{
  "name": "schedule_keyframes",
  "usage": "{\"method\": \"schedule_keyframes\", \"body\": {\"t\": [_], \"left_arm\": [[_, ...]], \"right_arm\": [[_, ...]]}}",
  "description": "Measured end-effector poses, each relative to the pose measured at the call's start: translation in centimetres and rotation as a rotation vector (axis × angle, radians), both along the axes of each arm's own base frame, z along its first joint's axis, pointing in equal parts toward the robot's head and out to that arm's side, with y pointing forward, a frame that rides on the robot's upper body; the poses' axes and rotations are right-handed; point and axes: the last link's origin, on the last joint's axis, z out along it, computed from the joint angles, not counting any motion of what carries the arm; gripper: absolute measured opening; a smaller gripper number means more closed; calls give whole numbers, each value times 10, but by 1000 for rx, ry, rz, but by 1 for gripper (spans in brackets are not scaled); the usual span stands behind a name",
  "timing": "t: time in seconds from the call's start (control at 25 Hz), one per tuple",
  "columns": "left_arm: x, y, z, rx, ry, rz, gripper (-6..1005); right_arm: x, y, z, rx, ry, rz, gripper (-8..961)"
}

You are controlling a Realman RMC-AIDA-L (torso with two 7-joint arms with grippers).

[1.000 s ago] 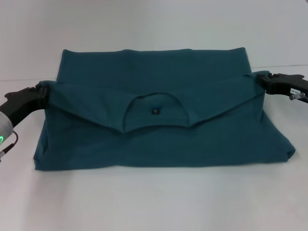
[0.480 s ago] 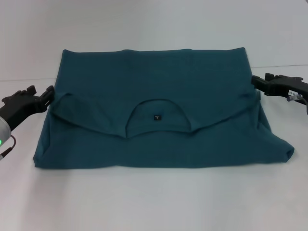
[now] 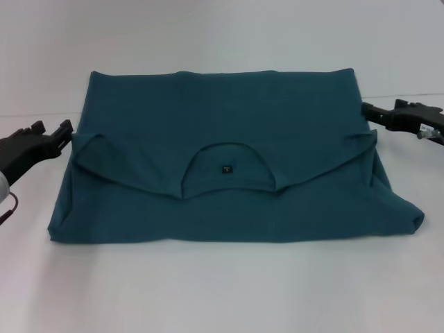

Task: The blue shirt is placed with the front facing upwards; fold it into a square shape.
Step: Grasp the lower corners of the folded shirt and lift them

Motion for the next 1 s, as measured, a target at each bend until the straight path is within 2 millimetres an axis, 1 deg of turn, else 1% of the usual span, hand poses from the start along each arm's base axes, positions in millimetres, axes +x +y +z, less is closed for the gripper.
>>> {"method": "schedule_keyframes", "body": {"t": [0.08,0.28,0.44,0.72,0.88,1.0], "left_arm": [[0,1,3,3,-31,13,566],[-4,2,15,-32,-117,57,566],[-4,2,21,-91,-189,88,566],[4,-1,31,-219,-321,81,566],[9,-7,37,-291,-399,60,566],[10,-14,43,-334,-448,47,566]], "right_arm": [[2,0,4,9,14,-13,791],[8,-4,13,-13,39,-33,912],[10,-9,19,-41,44,-12,907],[1,-23,38,-110,60,62,906],[-2,-32,43,-193,35,88,907],[-4,-42,46,-243,53,120,907]]}}
